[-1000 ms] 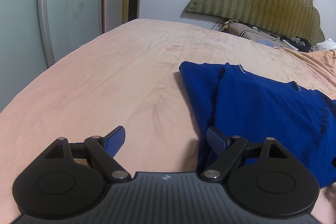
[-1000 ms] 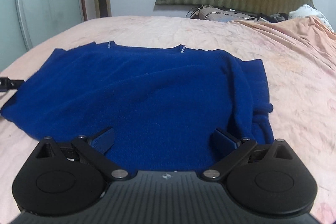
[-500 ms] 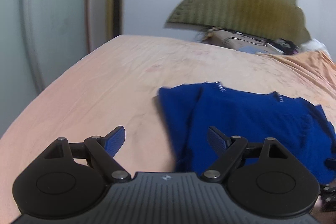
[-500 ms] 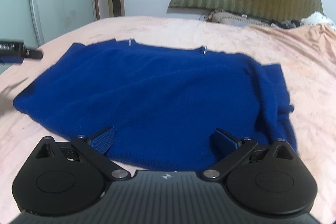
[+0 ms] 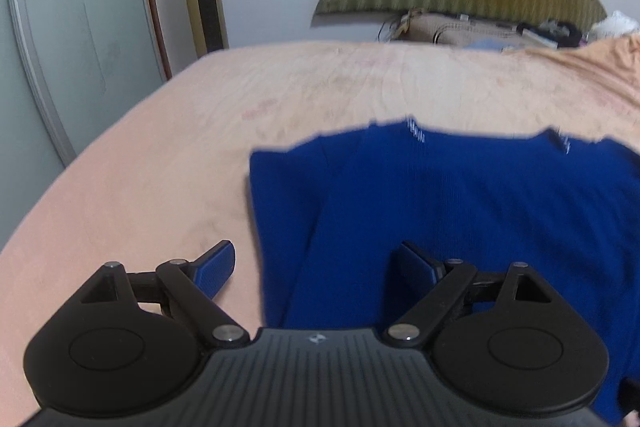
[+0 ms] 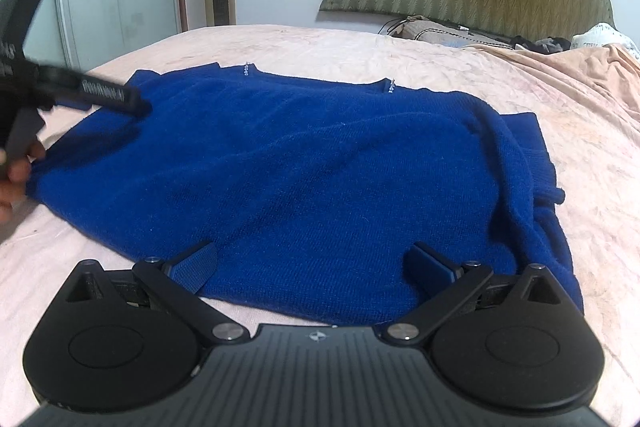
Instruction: Fold small clothes
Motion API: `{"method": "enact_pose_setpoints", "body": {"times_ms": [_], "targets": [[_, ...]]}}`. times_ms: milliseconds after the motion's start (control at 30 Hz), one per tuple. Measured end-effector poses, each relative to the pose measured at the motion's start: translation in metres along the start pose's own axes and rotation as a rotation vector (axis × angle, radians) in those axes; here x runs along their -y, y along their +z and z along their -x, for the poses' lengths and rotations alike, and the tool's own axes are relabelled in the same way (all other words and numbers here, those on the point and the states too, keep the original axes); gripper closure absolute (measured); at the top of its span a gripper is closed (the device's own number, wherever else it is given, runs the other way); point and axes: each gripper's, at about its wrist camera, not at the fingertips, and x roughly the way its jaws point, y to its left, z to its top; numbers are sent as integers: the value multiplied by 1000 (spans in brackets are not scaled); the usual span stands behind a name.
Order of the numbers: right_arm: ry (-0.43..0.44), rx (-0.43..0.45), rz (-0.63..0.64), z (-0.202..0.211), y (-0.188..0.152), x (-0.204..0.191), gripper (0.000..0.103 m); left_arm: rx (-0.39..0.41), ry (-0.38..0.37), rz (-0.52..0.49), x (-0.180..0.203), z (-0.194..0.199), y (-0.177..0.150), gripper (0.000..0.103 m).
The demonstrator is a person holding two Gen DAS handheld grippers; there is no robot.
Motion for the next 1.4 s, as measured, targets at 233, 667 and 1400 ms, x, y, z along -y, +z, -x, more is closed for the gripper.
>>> {"method": "enact_pose_setpoints", "body": {"times_ms": [233,667,1400], "targets": [[0,0,0,0,0,-1,0,22,0,61,-8,-3,-15,3],[-4,1,3,-1,0,-2,0,19,-28,119,-16,-2,-18,0],[84,67,380,11,11,-125,1,-161,-385,462,-129,-46,30,0]]}}
